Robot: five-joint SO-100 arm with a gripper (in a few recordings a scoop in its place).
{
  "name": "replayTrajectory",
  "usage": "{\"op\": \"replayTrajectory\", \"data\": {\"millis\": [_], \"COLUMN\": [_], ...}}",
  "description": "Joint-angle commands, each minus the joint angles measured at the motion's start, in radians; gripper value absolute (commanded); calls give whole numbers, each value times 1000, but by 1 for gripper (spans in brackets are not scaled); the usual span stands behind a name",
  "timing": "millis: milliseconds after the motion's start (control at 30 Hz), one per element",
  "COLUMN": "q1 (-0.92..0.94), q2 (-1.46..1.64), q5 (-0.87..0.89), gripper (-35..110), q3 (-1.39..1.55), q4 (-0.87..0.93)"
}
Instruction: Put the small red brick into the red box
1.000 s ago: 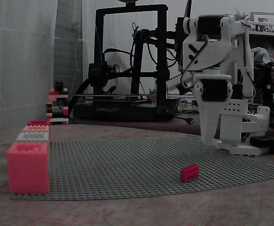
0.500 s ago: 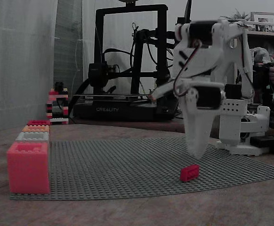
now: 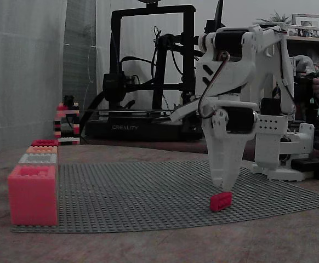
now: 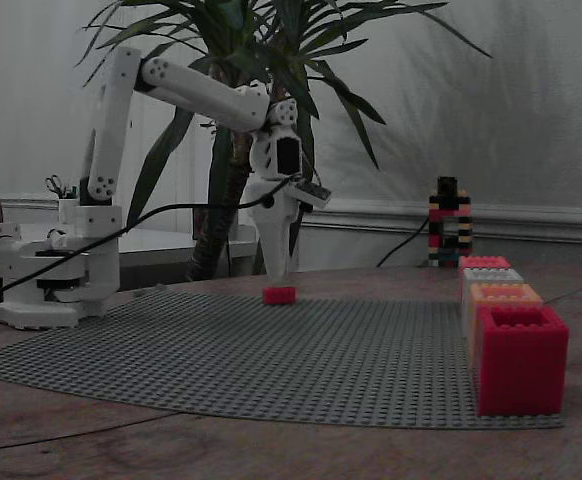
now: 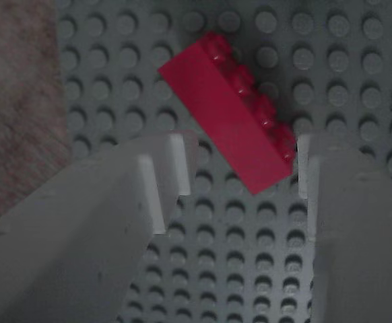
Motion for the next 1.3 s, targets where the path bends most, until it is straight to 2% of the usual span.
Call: {"op": "replayTrajectory", "data": {"millis": [0, 833, 1267], "q1": [6, -38, -55], "q2": [35, -2, -23], "q5": [-20, -121, -117], "gripper": [13, 14, 13], "q3": [-71, -71, -77], "q4": [-3, 9, -2]}}
